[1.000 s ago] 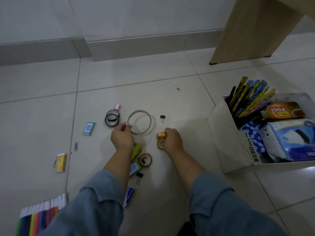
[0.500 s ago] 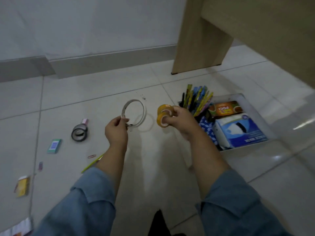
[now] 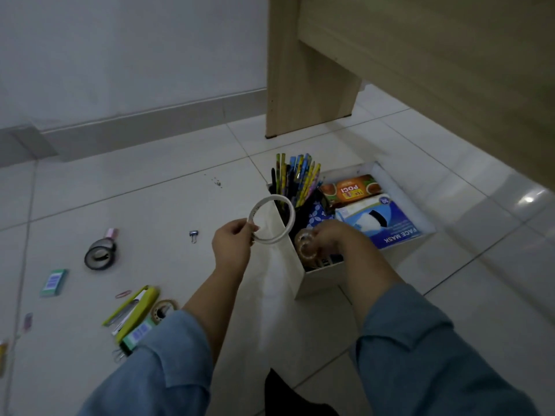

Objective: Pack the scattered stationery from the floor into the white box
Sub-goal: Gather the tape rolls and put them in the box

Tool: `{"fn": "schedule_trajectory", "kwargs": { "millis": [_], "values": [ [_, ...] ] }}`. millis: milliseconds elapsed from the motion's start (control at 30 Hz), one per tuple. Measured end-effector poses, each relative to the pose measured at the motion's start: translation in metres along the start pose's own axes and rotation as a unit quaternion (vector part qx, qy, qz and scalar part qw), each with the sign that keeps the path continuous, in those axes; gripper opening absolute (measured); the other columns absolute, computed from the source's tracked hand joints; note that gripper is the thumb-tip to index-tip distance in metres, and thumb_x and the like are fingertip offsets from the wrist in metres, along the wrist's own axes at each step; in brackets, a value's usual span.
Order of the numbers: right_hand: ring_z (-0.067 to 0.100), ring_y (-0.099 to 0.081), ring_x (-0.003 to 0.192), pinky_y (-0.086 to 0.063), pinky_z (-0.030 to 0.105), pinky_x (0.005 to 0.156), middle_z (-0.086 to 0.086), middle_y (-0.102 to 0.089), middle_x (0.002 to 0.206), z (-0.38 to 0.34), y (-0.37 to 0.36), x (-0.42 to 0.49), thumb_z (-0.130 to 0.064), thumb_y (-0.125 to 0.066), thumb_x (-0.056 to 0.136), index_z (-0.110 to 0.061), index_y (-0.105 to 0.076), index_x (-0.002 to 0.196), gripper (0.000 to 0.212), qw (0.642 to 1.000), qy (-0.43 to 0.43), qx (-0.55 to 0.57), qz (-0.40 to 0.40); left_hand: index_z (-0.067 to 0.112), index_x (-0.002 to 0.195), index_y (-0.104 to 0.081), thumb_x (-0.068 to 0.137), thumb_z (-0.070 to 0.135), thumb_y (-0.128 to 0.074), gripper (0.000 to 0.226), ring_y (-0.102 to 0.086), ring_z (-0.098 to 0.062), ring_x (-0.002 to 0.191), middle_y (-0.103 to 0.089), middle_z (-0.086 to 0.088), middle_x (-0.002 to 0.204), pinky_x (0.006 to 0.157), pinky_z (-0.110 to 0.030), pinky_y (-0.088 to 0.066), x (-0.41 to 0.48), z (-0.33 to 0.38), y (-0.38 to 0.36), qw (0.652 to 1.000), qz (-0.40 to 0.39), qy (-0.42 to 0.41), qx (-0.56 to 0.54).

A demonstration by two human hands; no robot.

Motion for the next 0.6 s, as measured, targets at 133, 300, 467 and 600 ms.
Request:
{"fn": "schedule_trajectory", "kwargs": {
  "millis": [133,300,467,600],
  "values": [
    [0.026,-0.059,0.094,-0.047,0.033,0.081,0.016,-0.062,0.117,-0.001,-0.015,-0.006,-0.021,-0.068,0.082,-0.003,-0.059,0.12,0.044,0.99,-0.004,-0.136,-0.032,0.002,0.082,-0.071,0.088,0.011,-0.056,0.019,-0.055,-0.023,0.07,-0.063,-0.014,0.075,0.085,-0.045,-0.052,0.002,-0.006,0.0,1.0,0.003,0.008,0.011],
    [0.026,-0.062,0.099,-0.051,0.032,0.083,0.013,-0.064,0.116,-0.003,-0.005,-0.012,-0.024,-0.065,0.082,-0.008,-0.062,0.119,0.04,0.994,0.022,-0.102,-0.027,0.003,0.083,-0.071,0.088,0.011,-0.056,0.018,-0.055,-0.022,0.069,-0.064,-0.013,0.076,0.086,-0.045,-0.054,0.001,-0.006,-0.006,1.0,-0.001,0.008,0.012],
    [0.028,-0.063,0.098,-0.053,0.041,0.093,0.014,-0.065,0.107,0.001,-0.001,-0.013,-0.027,-0.064,0.084,-0.006,-0.067,0.108,0.032,0.997,0.023,-0.069,-0.038,0.001,0.086,-0.072,0.087,0.011,-0.058,0.018,-0.056,-0.021,0.07,-0.065,-0.013,0.078,0.086,-0.045,-0.054,-0.001,0.0,-0.013,1.0,-0.011,-0.003,0.01],
    [0.019,-0.057,0.062,-0.05,0.028,0.059,0.01,-0.06,0.073,0.01,0.019,-0.015,-0.023,-0.052,0.093,-0.01,-0.058,0.079,0.02,0.955,0.016,0.295,-0.009,0.001,0.091,-0.073,0.087,0.013,-0.06,0.018,-0.059,-0.021,0.072,-0.066,-0.012,0.081,0.086,-0.044,-0.055,-0.004,0.009,-0.022,1.0,-0.017,-0.013,-0.006]
  ]
}}
Point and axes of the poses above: each hand's wrist, its own x-axis towards the middle knuckle, its own y-axis out of the back of the hand, z = x × y, the point moved 7 cm from there along x, towards the middle knuckle
